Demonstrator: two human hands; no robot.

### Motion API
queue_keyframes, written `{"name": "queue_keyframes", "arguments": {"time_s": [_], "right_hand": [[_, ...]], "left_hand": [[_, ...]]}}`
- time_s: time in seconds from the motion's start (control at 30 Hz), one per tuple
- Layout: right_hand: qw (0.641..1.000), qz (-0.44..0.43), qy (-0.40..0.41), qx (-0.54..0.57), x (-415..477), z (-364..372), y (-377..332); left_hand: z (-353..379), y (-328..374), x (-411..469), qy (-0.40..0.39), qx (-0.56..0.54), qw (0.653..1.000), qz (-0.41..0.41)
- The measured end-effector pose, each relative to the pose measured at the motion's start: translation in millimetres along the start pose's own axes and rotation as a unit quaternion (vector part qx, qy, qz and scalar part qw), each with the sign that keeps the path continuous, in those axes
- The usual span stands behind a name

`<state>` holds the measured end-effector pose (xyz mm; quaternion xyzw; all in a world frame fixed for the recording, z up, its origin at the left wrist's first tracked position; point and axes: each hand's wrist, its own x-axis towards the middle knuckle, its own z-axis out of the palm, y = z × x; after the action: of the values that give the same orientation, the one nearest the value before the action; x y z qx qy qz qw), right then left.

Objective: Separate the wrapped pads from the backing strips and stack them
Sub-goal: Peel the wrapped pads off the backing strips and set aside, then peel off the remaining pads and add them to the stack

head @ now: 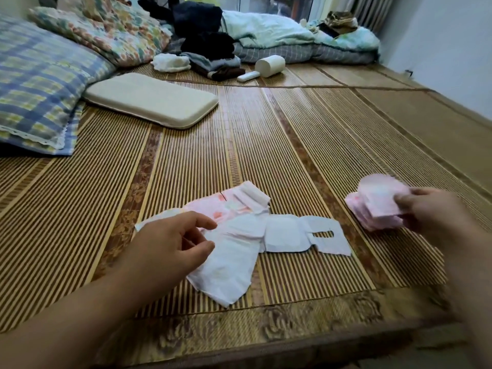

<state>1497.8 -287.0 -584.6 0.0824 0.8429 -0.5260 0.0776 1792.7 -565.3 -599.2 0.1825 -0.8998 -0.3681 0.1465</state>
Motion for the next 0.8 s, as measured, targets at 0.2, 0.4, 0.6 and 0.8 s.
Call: {"name": "queue_keyframes", "arguments": {"time_s": [0.2,0.4,0.6,0.8], "right_hand": [[0.998,0.013,-0.002,-0.054,8.8,1.5,11.3],[0.993,-0.025,0.058,-0.097,15.3,7.0,21.2],[0.959,-0.102,0.114,-0.239,10.3,11.4,25.7],[0.902,-0.206,0.159,-0.344,-2.7,25.8,18.0]], "left_hand": [[3.3,-2.0,1.0,-0.018,0.011,1.000,0.002],[5.4,-6.2,0.2,-0.030,0.004,1.000,-0.006],[4.5,-10.7,-2.3,-0.032,0.008,0.999,-0.024],[-1.2,-31.9,3.8,0.020,0.158,0.985,-0.059]]}}
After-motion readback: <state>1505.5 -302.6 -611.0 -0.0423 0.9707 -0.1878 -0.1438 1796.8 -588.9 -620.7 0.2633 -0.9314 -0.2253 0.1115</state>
